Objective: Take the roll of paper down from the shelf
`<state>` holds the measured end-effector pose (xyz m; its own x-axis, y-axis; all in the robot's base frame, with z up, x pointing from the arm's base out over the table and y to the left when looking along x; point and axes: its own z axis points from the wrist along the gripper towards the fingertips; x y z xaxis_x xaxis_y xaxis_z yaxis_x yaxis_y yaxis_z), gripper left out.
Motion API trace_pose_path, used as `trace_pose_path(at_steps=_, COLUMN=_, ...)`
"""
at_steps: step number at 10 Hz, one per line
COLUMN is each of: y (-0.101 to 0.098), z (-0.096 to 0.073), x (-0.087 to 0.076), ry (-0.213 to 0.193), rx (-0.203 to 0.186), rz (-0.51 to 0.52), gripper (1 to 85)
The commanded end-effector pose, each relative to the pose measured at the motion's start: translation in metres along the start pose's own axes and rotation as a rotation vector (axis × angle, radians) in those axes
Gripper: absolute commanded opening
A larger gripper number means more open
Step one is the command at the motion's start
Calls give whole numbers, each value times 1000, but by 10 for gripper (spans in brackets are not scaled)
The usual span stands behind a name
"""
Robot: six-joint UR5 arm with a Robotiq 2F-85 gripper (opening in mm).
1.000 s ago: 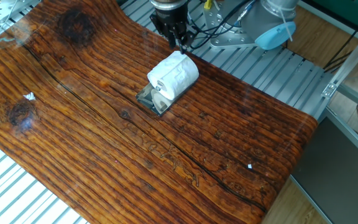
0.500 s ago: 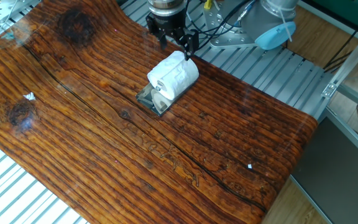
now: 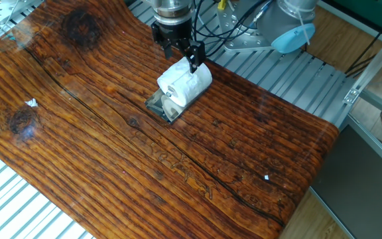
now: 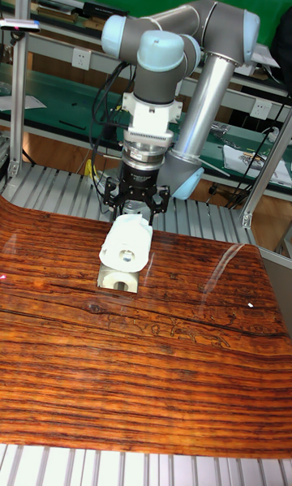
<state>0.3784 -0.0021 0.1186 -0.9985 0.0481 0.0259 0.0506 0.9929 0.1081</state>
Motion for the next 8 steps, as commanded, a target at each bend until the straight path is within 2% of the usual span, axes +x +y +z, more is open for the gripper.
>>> trace_pose_path(at_steps=1, y=15, z=2, x=-11, ry=-38, rx=-65, rz=44, gripper=763)
trace_pose_path(at_steps=3, y=21, z=8, x=-15, ry=-46, rx=-73, rz=44, gripper=760)
trace_pose_path(at_steps=8, y=-3, z=27, x=-14, ry=-59, rx=-2, rz=39, gripper=753)
